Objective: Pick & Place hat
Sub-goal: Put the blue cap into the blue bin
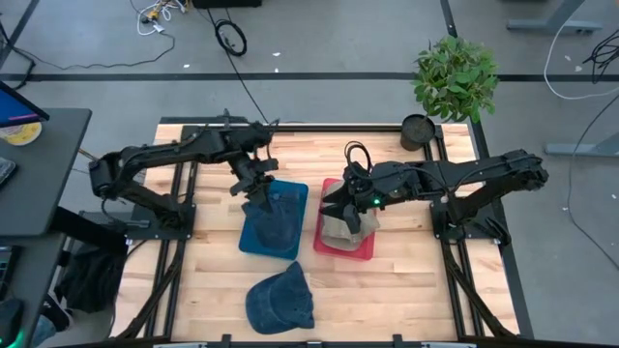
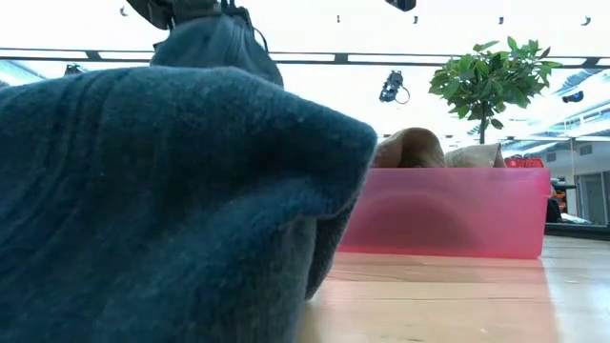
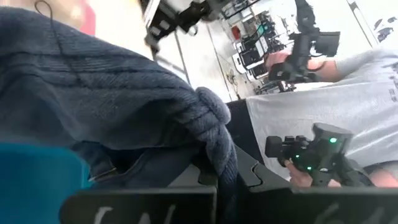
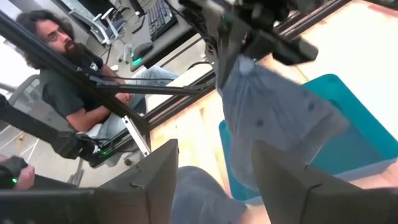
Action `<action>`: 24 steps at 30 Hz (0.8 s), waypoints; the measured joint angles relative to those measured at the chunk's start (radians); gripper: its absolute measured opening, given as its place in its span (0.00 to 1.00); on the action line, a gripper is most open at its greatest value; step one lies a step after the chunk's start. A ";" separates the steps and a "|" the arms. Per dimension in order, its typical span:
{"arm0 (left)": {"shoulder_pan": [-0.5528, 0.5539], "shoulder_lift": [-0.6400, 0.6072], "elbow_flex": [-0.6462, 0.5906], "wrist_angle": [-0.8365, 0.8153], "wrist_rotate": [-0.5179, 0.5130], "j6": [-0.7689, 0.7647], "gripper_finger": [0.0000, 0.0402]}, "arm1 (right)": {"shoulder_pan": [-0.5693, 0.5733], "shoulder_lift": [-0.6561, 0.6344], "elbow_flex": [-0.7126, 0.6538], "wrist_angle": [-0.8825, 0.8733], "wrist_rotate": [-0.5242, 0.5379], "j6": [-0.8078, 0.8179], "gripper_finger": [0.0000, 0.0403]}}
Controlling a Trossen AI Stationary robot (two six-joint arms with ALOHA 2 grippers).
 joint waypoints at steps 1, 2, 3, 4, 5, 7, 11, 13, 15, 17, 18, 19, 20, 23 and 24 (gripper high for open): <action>0.001 0.018 0.000 -0.029 0.001 0.019 0.01 | -0.002 0.000 0.000 0.000 0.000 0.000 0.51; 0.001 0.034 0.000 -0.059 0.003 0.045 0.01 | -0.002 0.000 0.000 0.000 0.000 0.001 0.51; 0.001 0.049 0.000 -0.090 0.005 0.084 0.01 | -0.002 0.000 0.000 0.000 0.000 0.001 0.51; 0.001 0.063 0.000 -0.125 0.005 0.118 0.01 | -0.002 0.000 0.000 0.000 0.000 0.001 0.51; 0.001 0.077 0.000 -0.158 0.004 0.151 0.01 | -0.002 0.000 0.000 0.000 0.000 0.001 0.51; 0.001 0.104 0.000 -0.214 -0.009 0.206 0.01 | -0.002 0.000 0.000 0.000 -0.003 0.001 0.51; -0.002 0.146 0.000 -0.228 -0.010 0.254 0.01 | -0.002 0.000 0.000 0.000 0.005 0.002 0.51; -0.008 0.165 0.000 -0.217 -0.020 0.255 0.02 | -0.002 0.000 0.000 0.000 0.022 0.000 0.51; -0.012 0.179 0.000 -0.213 -0.038 0.261 0.03 | -0.002 0.000 0.000 0.000 0.036 0.000 0.51; -0.015 0.195 0.000 -0.196 -0.064 0.263 0.02 | -0.002 0.000 0.000 0.001 0.048 0.000 0.51; -0.017 0.205 0.000 -0.193 -0.078 0.265 0.02 | -0.002 0.000 0.000 0.000 0.049 0.000 0.51; -0.020 0.211 0.000 -0.186 -0.095 0.265 0.02 | -0.002 0.000 0.000 0.000 0.049 0.000 0.51; -0.022 0.216 0.000 -0.182 -0.116 0.260 0.02 | -0.002 0.000 0.000 0.000 0.050 0.000 0.51; -0.024 0.220 0.000 -0.182 -0.198 0.249 0.04 | -0.002 0.000 0.000 0.000 0.050 0.000 0.51; -0.024 0.220 0.000 -0.182 -0.220 0.249 0.06 | -0.002 0.000 0.000 0.000 0.050 0.000 0.51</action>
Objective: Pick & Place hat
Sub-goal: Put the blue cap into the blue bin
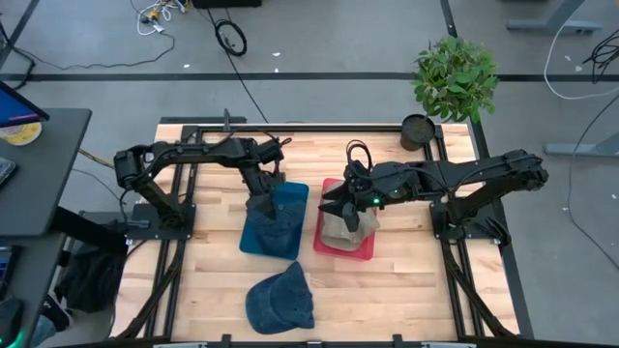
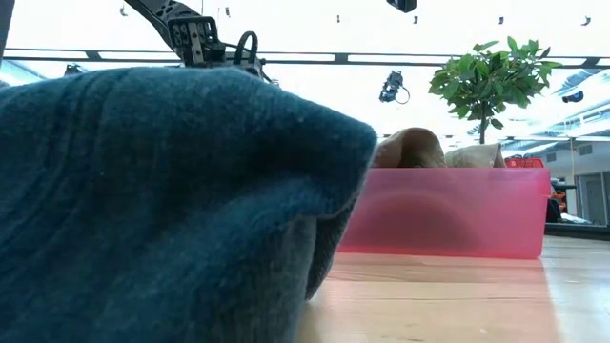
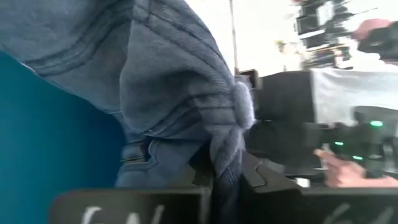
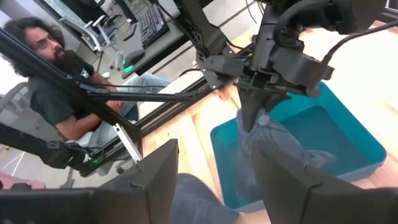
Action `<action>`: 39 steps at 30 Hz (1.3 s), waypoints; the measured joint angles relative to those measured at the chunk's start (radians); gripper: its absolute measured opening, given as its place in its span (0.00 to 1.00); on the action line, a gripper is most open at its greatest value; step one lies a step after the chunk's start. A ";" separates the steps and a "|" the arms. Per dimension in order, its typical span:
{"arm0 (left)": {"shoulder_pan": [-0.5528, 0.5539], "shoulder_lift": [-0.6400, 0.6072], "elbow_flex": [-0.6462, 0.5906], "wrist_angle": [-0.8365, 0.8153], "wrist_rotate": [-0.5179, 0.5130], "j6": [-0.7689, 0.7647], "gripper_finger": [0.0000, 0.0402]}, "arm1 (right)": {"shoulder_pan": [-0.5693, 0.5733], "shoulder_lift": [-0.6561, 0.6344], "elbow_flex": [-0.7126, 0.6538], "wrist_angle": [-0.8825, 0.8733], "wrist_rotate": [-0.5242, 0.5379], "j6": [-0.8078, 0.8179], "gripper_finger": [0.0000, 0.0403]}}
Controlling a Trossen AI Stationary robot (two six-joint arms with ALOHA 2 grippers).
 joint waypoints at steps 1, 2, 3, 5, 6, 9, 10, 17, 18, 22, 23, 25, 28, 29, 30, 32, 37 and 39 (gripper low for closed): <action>0.000 0.000 0.000 -0.001 -0.016 0.003 0.08 | 0.000 0.000 0.000 0.000 0.000 0.000 0.51; 0.001 -0.001 0.000 -0.002 -0.020 0.004 0.11 | 0.000 0.000 0.000 0.000 0.000 0.000 0.51; 0.005 -0.001 0.000 -0.002 -0.020 0.003 0.14 | 0.000 0.000 0.000 0.000 0.000 0.000 0.51; 0.013 -0.002 0.000 -0.003 -0.012 0.003 0.21 | 0.000 0.000 0.000 0.000 0.000 0.004 0.51; 0.018 -0.002 0.000 -0.004 -0.006 0.001 0.26 | 0.000 0.000 0.000 0.000 0.000 0.004 0.51; 0.029 -0.002 0.000 -0.007 0.005 -0.004 0.39 | 0.000 0.000 0.000 0.000 0.012 0.003 0.51; 0.033 -0.004 0.000 -0.009 0.006 -0.018 0.44 | 0.000 0.000 0.000 0.000 0.018 0.004 0.51; 0.077 -0.031 0.001 -0.030 0.016 -0.095 0.66 | 0.000 0.000 0.000 0.000 0.027 0.004 0.51; 0.080 -0.038 0.004 -0.032 0.022 -0.093 0.67 | 0.000 0.000 0.000 0.000 0.027 0.003 0.51; 0.085 -0.044 0.071 -0.070 0.023 -0.083 0.69 | -0.004 0.000 0.000 0.000 0.026 0.003 0.51; 0.085 -0.045 0.098 -0.106 0.016 -0.087 0.69 | -0.004 0.000 0.000 0.001 0.027 0.004 0.51; 0.083 -0.045 0.146 -0.169 -0.020 -0.100 0.69 | -0.007 0.000 0.000 0.004 0.027 0.004 0.51; 0.065 -0.045 0.200 -0.248 -0.139 -0.079 0.69 | -0.011 0.000 0.000 0.004 0.027 0.004 0.51; 0.057 -0.045 0.213 -0.279 -0.175 -0.073 0.69 | -0.012 0.000 0.000 0.005 0.027 0.007 0.51; 0.051 -0.045 0.219 -0.302 -0.195 -0.066 0.69 | -0.012 0.000 0.000 0.006 0.027 0.012 0.51; 0.039 -0.045 0.217 -0.306 -0.198 -0.045 0.69 | -0.012 0.000 0.000 0.006 0.027 0.024 0.51; 0.012 -0.018 0.194 -0.268 -0.247 -0.040 0.70 | -0.012 0.000 0.000 0.006 0.027 0.024 0.51; -0.002 0.000 0.179 -0.259 -0.246 -0.055 0.70 | -0.012 0.000 0.000 0.008 0.027 0.024 0.51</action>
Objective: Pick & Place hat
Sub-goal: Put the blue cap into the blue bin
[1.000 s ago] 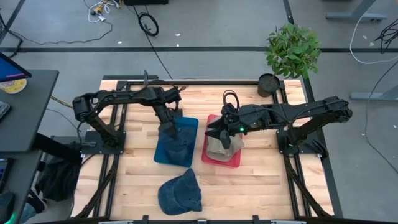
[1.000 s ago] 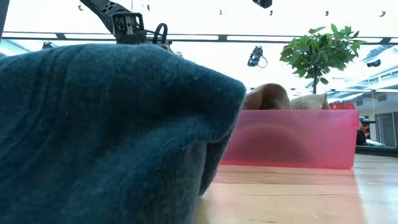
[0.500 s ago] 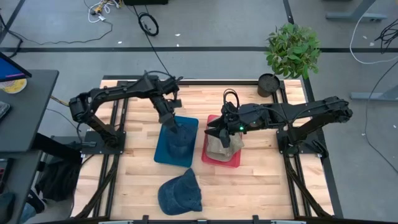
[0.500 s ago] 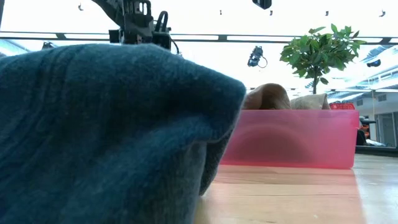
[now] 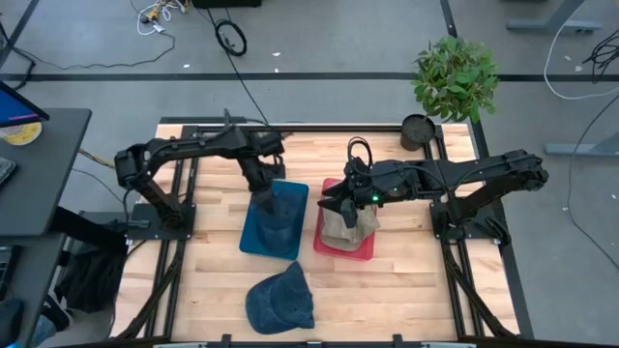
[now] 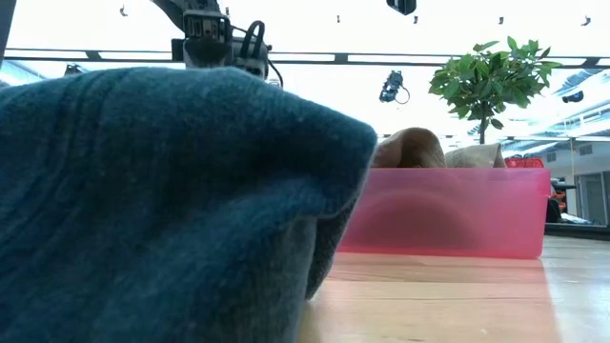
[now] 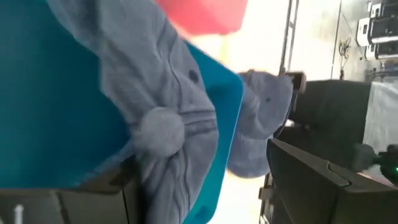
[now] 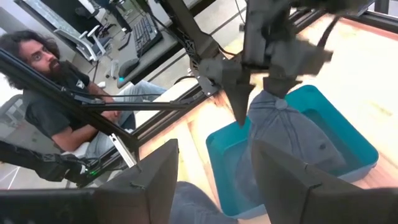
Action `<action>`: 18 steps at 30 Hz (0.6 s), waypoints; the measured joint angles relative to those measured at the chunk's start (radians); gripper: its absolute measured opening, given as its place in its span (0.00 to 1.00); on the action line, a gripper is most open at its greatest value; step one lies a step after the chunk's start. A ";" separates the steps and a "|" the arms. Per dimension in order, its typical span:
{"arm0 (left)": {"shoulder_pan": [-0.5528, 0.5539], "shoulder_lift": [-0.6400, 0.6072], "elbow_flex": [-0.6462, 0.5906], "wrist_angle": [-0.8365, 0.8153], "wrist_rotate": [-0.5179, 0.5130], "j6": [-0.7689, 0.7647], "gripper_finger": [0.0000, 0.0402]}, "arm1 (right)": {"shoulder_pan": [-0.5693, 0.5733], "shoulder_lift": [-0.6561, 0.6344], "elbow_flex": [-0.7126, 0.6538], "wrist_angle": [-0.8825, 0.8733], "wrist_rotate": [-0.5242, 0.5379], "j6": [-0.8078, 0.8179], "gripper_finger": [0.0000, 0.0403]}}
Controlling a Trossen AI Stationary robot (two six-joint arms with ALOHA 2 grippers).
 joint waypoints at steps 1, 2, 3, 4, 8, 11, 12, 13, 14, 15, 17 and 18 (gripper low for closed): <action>-0.009 0.008 -0.010 -0.002 0.001 0.000 0.70 | 0.000 0.000 0.000 0.000 0.000 0.001 0.51; -0.021 0.019 -0.019 -0.006 0.001 0.000 0.70 | 0.000 0.000 0.000 0.001 0.000 0.004 0.51; -0.033 0.027 -0.029 -0.006 0.002 0.004 0.70 | 0.000 0.000 0.000 0.002 0.000 0.006 0.51; -0.042 0.034 -0.036 -0.012 0.000 0.009 0.70 | 0.000 0.000 0.000 0.002 0.000 0.006 0.51; -0.066 0.043 -0.038 -0.032 -0.128 0.007 0.69 | 0.000 0.000 0.000 0.019 0.000 0.006 0.51; -0.061 0.029 -0.038 -0.033 -0.291 0.015 0.67 | 0.000 0.000 0.000 0.030 0.000 0.006 0.51; -0.056 0.020 -0.038 -0.035 -0.347 0.014 0.67 | 0.000 0.000 0.000 0.035 0.000 0.006 0.51; -0.052 0.014 -0.038 -0.034 -0.394 0.014 0.66 | 0.000 0.000 0.000 0.036 0.000 0.006 0.51; -0.050 0.010 -0.037 -0.033 -0.437 0.015 0.66 | 0.000 0.000 0.000 0.036 0.000 0.006 0.51; -0.045 0.007 -0.037 -0.034 -0.470 0.015 0.65 | 0.000 0.000 0.000 0.037 0.000 0.006 0.51; -0.041 0.002 -0.037 -0.028 -0.513 0.007 0.64 | 0.000 0.000 0.000 0.037 0.000 0.006 0.51; -0.040 -0.001 -0.037 -0.025 -0.524 -0.001 0.64 | 0.000 0.000 0.000 0.037 0.000 0.006 0.51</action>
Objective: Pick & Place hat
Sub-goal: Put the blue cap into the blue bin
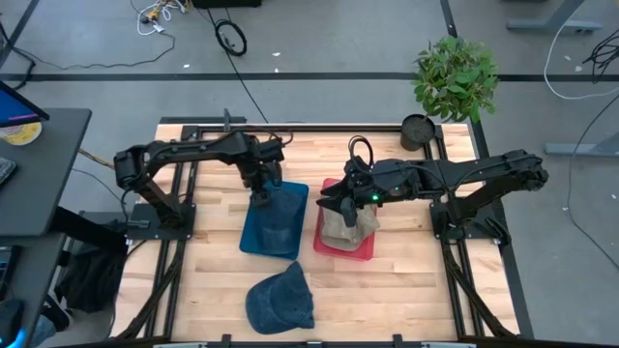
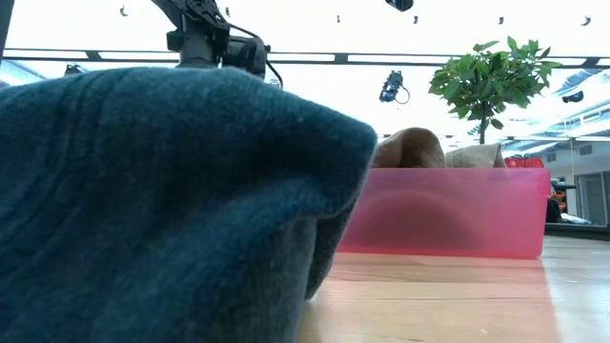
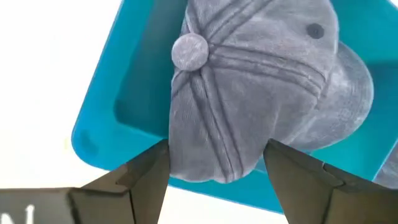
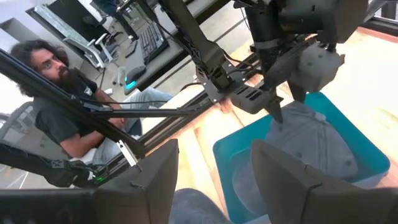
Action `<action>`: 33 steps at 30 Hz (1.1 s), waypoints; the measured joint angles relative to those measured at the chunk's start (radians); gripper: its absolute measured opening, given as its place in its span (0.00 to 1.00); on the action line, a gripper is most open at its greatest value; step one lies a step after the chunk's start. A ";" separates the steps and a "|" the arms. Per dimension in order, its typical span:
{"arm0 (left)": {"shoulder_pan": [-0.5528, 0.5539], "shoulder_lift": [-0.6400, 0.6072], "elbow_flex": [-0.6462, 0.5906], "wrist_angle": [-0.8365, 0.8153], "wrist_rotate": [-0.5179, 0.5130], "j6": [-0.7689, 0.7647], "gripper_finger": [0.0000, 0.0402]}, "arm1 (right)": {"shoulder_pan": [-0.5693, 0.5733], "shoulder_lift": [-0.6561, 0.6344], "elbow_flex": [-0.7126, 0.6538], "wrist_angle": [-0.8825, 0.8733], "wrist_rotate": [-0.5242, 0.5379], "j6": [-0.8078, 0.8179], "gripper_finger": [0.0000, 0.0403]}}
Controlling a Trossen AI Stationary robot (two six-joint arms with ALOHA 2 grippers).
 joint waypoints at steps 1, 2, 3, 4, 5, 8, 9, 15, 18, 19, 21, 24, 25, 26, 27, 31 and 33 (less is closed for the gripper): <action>0.002 -0.004 0.000 -0.005 -0.006 -0.010 0.64 | 0.000 0.000 0.000 0.000 0.000 0.004 0.51; 0.002 -0.009 0.000 -0.009 -0.009 -0.021 0.64 | 0.000 0.000 0.000 -0.002 0.000 0.026 0.51; -0.001 -0.017 0.000 -0.008 -0.007 -0.034 0.64 | 0.000 0.000 0.000 -0.007 0.000 0.051 0.51; -0.004 -0.029 0.000 -0.012 -0.002 -0.047 0.64 | 0.003 0.000 0.000 -0.023 -0.002 0.084 0.51; -0.008 -0.047 -0.001 -0.020 0.012 -0.053 0.64 | 0.009 0.004 0.000 -0.039 -0.004 0.117 0.51; -0.024 -0.129 -0.001 -0.019 0.029 -0.110 0.63 | 0.036 0.015 -0.032 -0.058 -0.050 0.199 0.51; -0.029 -0.162 -0.001 -0.016 0.032 -0.133 0.62 | 0.048 0.024 -0.053 -0.051 -0.069 0.233 0.51; -0.073 -0.391 0.000 0.081 0.026 -0.263 0.58 | 0.137 0.076 -0.210 0.105 -0.129 0.479 0.51; -0.099 -0.485 0.000 0.143 0.006 -0.319 0.56 | 0.179 0.127 -0.288 0.300 -0.133 0.571 0.51; -0.110 -0.510 0.000 0.166 0.005 -0.336 0.56 | 0.191 0.147 -0.304 0.355 -0.133 0.597 0.51; -0.129 -0.557 0.000 0.199 0.005 -0.366 0.55 | 0.215 0.193 -0.320 0.443 -0.133 0.639 0.51; -0.169 -0.604 0.000 0.254 0.005 -0.402 0.53 | 0.246 0.268 -0.322 0.464 -0.121 0.721 0.51; -0.182 -0.615 0.000 0.259 0.005 -0.417 0.53 | 0.254 0.293 -0.323 0.466 -0.123 0.753 0.51; -0.196 -0.622 0.000 0.278 0.005 -0.430 0.52 | 0.264 0.317 -0.323 0.468 -0.131 0.784 0.51; -0.212 -0.631 0.000 0.300 0.005 -0.444 0.52 | 0.274 0.342 -0.323 0.468 -0.146 0.814 0.51; -0.284 -0.637 0.000 0.364 0.008 -0.501 0.51 | 0.310 0.427 -0.324 0.536 -0.213 0.902 0.51; -0.325 -0.638 0.000 0.406 0.027 -0.522 0.51 | 0.327 0.464 -0.323 0.612 -0.250 0.940 0.51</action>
